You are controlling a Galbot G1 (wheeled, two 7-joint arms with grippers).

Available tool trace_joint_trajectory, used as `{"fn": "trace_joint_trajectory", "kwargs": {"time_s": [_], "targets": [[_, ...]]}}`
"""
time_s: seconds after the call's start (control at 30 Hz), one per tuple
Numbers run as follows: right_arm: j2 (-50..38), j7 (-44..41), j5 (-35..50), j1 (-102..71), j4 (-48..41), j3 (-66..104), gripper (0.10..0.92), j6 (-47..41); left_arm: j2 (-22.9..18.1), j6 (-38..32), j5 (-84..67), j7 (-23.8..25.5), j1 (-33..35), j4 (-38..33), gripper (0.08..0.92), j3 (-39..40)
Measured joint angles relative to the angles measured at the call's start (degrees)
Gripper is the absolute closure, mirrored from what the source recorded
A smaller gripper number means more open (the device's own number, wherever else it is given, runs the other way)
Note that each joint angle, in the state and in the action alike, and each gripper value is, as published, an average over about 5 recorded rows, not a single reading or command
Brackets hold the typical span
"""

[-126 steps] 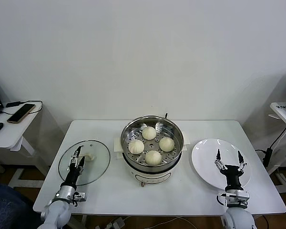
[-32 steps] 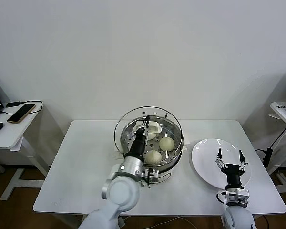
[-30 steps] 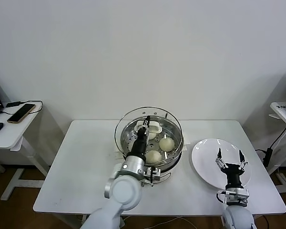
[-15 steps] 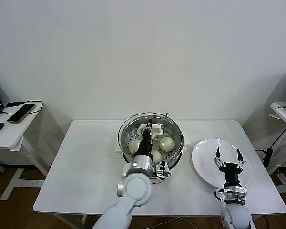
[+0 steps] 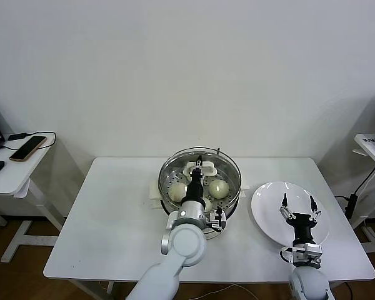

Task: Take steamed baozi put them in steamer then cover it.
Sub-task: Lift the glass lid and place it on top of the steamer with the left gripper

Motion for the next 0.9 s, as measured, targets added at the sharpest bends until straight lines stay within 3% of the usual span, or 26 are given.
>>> {"fn": "trace_joint_trajectory", "kwargs": {"time_s": [0.9], "targets": [[0.20, 0.12, -0.12, 0.97, -0.41, -0.32, 0.203, -0.09, -1.05, -0.66, 0.23, -2.27, 0.03, 4.08, 0.811, -1.23]]}}
